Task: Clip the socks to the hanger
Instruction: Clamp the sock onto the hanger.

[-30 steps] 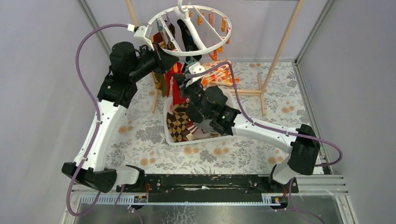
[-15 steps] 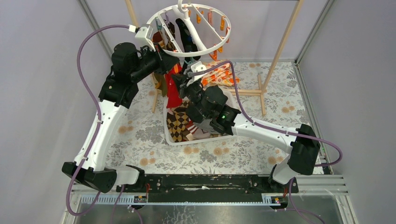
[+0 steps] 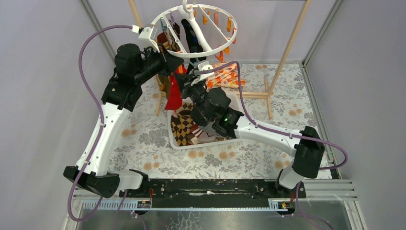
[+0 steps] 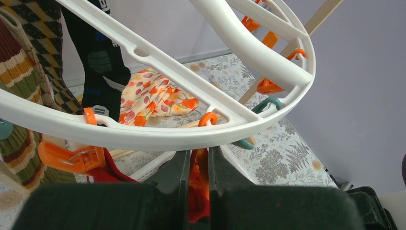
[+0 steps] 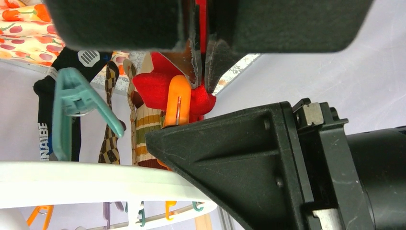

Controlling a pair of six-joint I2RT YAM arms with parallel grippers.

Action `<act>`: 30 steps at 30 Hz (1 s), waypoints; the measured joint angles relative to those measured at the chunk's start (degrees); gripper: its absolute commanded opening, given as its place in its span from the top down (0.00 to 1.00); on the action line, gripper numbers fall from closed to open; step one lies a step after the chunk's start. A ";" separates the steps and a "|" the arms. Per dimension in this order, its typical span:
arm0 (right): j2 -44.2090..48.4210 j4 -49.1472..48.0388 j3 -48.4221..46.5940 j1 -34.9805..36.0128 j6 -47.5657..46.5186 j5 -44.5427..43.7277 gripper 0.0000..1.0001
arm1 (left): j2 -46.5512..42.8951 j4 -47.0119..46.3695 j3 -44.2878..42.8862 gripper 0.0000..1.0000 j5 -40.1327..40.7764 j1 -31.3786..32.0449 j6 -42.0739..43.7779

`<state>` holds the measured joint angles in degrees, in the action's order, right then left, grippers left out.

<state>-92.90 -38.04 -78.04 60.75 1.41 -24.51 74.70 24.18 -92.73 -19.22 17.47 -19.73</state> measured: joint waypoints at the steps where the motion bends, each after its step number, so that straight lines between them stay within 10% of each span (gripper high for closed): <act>1: -0.02 0.00 -0.04 0.02 0.02 -0.17 1.00 | 0.00 -0.02 0.00 0.96 0.09 0.09 0.04; 10: -0.04 -0.55 -0.24 -0.07 0.55 -2.03 0.92 | -0.20 0.09 0.02 0.39 0.50 0.28 1.31; 21: 0.09 -0.44 -0.24 -0.57 0.74 -1.25 0.37 | -0.39 1.51 0.00 0.36 2.84 0.28 3.02; 30: 10.01 9.64 3.85 -3.13 4.66 8.87 0.35 | -1.38 2.60 0.00 0.36 5.25 0.28 4.46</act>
<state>-82.89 -28.40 -74.19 57.63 6.07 -15.64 73.32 26.79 -92.73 -13.98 17.76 -15.27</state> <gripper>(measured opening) 0.670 0.644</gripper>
